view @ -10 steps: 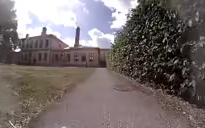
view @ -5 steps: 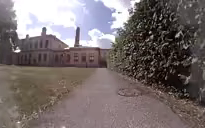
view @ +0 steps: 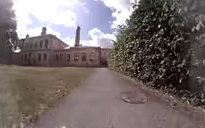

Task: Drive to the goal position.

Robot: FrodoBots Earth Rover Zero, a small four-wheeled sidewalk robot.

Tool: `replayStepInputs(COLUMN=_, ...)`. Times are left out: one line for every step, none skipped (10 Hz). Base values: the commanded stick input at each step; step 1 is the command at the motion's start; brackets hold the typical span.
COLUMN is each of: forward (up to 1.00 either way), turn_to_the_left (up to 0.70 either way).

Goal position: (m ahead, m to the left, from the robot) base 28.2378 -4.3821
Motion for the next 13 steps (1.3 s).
replayStepInputs(forward=0.85, turn_to_the_left=0.0)
replayStepInputs(forward=0.85, turn_to_the_left=0.0)
replayStepInputs(forward=0.85, turn_to_the_left=0.0)
replayStepInputs(forward=0.85, turn_to_the_left=0.0)
replayStepInputs(forward=0.85, turn_to_the_left=0.0)
replayStepInputs(forward=0.85, turn_to_the_left=0.0)
replayStepInputs(forward=0.85, turn_to_the_left=0.0)
replayStepInputs(forward=0.85, turn_to_the_left=0.0)
replayStepInputs(forward=0.85, turn_to_the_left=0.0)
replayStepInputs(forward=0.85, turn_to_the_left=0.0)
replayStepInputs(forward=0.85, turn_to_the_left=0.0)
replayStepInputs(forward=0.85, turn_to_the_left=0.0)
replayStepInputs(forward=0.85, turn_to_the_left=-0.29)
